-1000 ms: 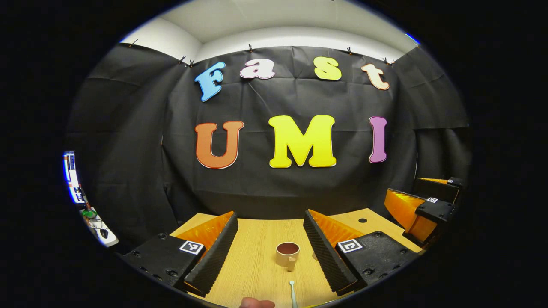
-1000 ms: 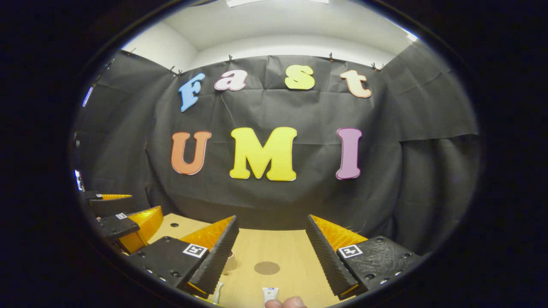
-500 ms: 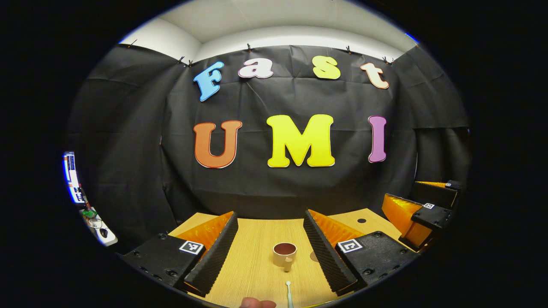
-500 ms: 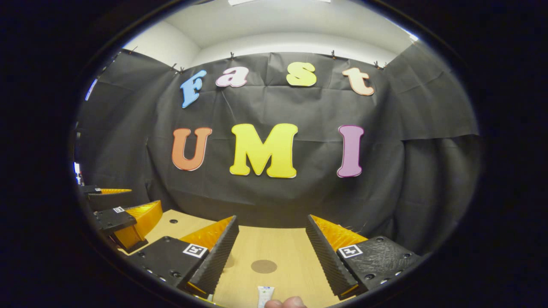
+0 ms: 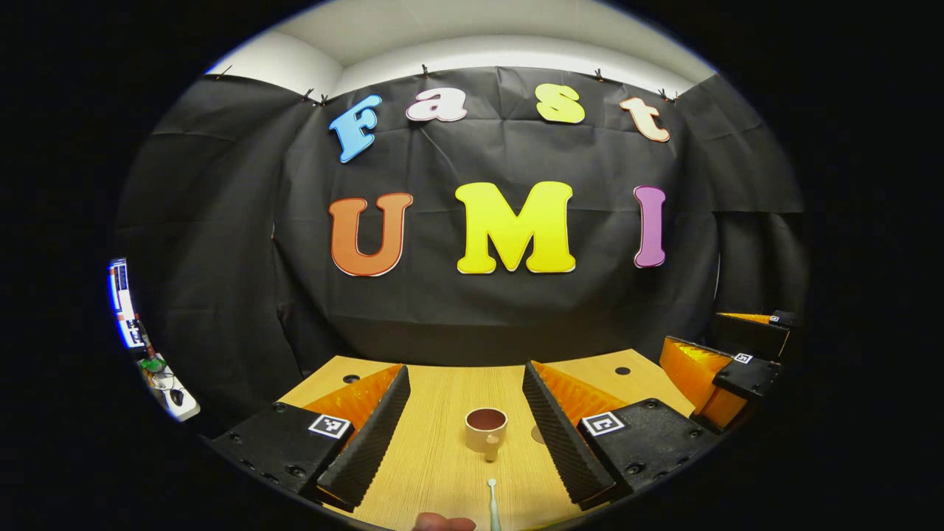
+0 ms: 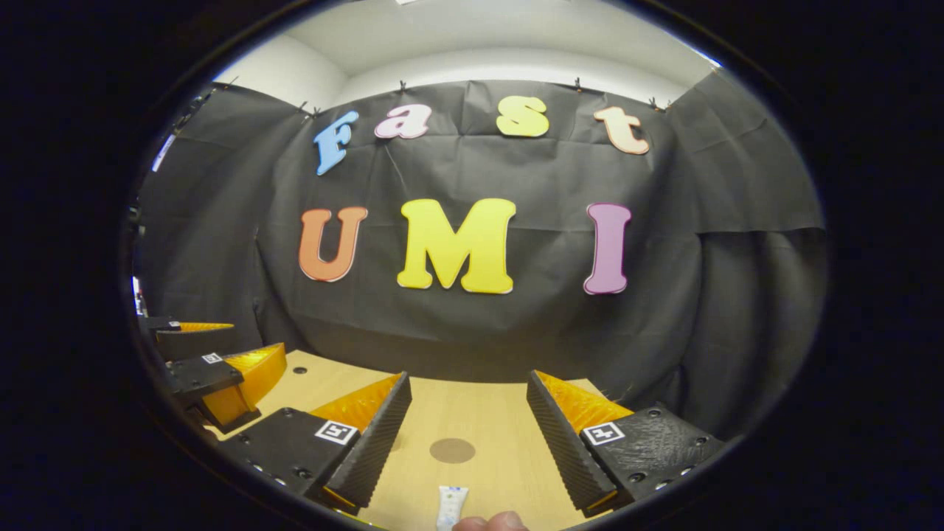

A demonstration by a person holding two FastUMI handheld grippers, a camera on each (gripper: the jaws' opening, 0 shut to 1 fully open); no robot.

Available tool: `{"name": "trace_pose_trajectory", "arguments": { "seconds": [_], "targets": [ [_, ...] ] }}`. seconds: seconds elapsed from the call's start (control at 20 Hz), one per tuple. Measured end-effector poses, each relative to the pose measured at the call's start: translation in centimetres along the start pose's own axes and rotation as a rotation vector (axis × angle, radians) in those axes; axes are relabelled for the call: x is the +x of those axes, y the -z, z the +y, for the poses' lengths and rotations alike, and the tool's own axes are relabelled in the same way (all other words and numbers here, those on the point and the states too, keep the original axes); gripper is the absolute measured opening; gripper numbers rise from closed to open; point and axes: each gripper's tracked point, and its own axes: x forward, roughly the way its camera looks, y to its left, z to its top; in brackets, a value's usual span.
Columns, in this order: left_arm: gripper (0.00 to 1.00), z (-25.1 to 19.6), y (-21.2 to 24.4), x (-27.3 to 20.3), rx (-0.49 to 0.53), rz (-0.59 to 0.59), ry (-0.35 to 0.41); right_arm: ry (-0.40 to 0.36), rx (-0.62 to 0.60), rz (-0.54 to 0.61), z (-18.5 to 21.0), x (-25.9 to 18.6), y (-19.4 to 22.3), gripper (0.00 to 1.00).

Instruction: Put the toothbrush and toothpaste on the desktop into the cup, then pick up the cup and place it on the coaster on the desktop.

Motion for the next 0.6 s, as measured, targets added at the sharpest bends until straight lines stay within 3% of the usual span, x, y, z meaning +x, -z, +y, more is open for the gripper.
{"name": "trace_pose_trajectory", "arguments": {
  "seconds": [0.25,0.6],
  "targets": [
    [0.98,-0.7,2.8,0.1,0.010,0.065,0.015,0.014,-0.010,0.062,-1.1,0.4,2.9,0.95],
    [0.99,-2.0,11.1,-1.3,0.005,0.264,0.047,-0.030,-0.042,0.238,-0.7,0.0,10.7,0.95]
  ]
}}
